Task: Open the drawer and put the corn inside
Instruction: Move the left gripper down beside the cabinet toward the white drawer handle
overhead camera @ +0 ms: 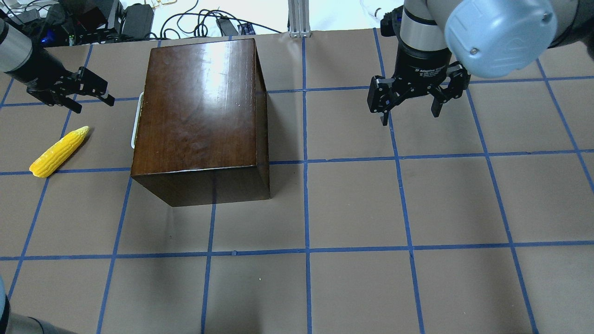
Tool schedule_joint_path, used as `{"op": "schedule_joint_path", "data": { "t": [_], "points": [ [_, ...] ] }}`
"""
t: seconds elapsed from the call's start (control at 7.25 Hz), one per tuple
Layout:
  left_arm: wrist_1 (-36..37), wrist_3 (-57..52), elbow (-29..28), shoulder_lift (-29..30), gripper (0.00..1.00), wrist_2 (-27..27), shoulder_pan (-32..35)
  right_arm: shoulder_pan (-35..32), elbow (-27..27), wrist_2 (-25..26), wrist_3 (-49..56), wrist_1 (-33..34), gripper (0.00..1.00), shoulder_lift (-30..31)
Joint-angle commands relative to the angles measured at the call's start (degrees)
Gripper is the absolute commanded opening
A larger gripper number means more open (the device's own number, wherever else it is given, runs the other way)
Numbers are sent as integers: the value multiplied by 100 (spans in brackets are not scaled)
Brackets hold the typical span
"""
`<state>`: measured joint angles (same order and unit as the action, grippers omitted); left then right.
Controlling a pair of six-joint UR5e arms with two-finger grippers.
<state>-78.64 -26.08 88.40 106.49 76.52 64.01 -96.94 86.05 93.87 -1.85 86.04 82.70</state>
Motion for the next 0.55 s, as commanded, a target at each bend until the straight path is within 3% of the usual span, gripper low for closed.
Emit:
{"op": "schedule_joint_path", "data": {
  "t": [0.0,0.41],
  "points": [
    [24,-46,11,187,100,-128,-2,0,0,0,0,0,100,0],
    [24,-46,107,372,100,-146,-2,0,0,0,0,0,100,0]
  ]
}}
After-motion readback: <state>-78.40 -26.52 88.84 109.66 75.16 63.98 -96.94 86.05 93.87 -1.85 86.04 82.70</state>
